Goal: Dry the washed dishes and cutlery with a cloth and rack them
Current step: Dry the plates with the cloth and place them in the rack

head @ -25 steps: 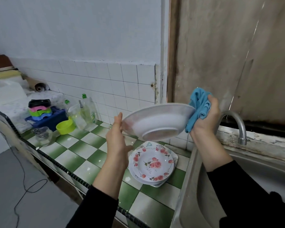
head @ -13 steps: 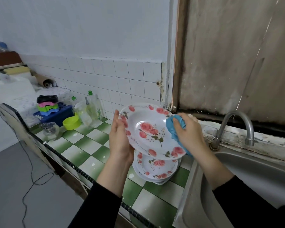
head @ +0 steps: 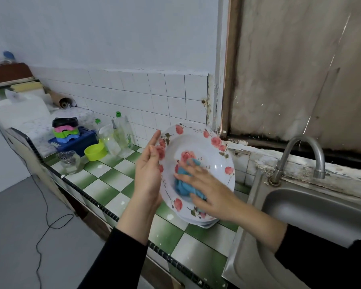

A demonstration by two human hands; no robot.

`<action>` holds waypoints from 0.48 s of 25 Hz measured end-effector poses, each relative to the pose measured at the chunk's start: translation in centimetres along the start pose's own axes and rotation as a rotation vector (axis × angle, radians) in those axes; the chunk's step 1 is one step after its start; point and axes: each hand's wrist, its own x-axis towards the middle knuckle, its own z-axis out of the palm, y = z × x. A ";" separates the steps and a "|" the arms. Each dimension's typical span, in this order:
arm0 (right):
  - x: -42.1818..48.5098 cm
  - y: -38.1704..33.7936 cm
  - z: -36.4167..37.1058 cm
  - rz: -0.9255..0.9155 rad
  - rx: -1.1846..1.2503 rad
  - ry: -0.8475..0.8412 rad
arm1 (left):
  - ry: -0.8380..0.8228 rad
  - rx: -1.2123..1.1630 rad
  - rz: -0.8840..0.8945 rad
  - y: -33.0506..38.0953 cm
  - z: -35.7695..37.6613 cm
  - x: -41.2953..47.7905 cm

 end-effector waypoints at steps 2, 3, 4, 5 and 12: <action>-0.4 3.2 -0.2 0.145 -0.223 0.147 | -0.011 -0.022 0.003 -0.4 -0.4 -0.3; 0.1 4.1 -0.7 0.270 -0.221 0.239 | -0.017 -0.015 0.006 -0.8 -0.4 -0.5; 1.1 4.1 -1.2 0.367 -0.146 0.342 | -0.041 -0.003 0.009 -0.9 -0.1 -0.8; 2.2 3.3 -1.4 0.421 -0.015 0.438 | -0.056 0.022 0.016 -1.3 0.3 -1.1; -0.1 -1.2 1.9 0.079 0.297 -0.033 | 0.186 0.087 0.069 -1.8 -0.8 -1.7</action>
